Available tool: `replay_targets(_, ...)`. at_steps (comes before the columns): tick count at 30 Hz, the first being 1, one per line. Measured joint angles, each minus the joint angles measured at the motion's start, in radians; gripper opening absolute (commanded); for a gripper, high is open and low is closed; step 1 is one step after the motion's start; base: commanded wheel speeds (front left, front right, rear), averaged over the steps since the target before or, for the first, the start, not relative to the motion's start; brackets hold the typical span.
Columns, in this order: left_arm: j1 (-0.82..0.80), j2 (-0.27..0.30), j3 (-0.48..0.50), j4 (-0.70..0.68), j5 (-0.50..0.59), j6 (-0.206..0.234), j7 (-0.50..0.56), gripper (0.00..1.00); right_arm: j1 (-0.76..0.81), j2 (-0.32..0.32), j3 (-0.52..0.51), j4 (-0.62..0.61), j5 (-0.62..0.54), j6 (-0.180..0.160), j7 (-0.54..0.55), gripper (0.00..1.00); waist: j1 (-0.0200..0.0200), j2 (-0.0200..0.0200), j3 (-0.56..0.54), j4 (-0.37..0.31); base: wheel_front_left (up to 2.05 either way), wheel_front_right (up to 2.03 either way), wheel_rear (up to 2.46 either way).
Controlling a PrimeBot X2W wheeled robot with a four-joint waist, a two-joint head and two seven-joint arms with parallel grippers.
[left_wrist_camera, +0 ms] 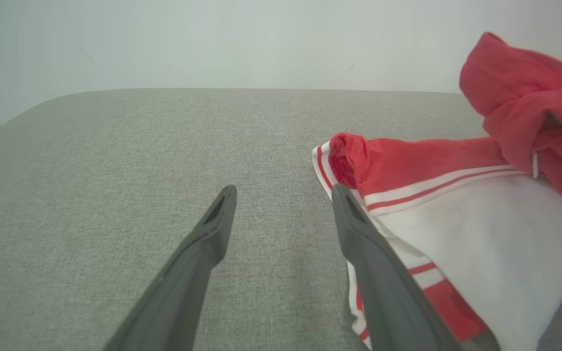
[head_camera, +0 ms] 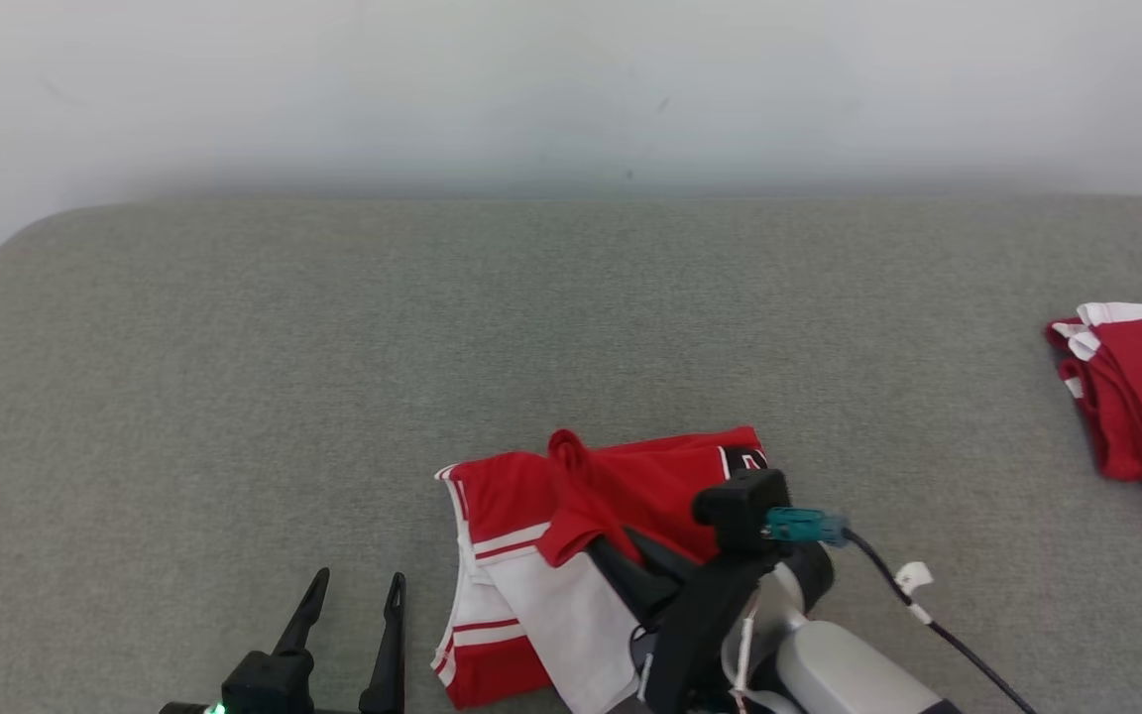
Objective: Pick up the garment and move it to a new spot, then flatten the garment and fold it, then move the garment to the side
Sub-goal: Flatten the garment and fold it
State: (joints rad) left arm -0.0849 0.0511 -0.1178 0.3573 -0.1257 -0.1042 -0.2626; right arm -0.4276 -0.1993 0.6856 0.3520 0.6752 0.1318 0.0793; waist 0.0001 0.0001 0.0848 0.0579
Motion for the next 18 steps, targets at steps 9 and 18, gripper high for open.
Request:
replay_targets(9, -0.012, 0.000, -0.022, 0.049, -0.002, 0.027, 0.000, 1.00, -0.060, 0.105, 0.063, 0.186, 0.014, 0.000, 0.002, 1.00, 0.0000, 0.0000, -0.002, 0.053, 0.00, 0.00, 0.00)
replay_targets(18, -0.015, 0.000, 0.001, 0.054, 0.001, 0.042, 0.000, 1.00, -0.117, 0.108, 0.033, 0.278, 0.008, 0.000, -0.058, 1.00, 0.0000, 0.0000, -0.012, 0.023, 0.00, 0.00, 0.00)
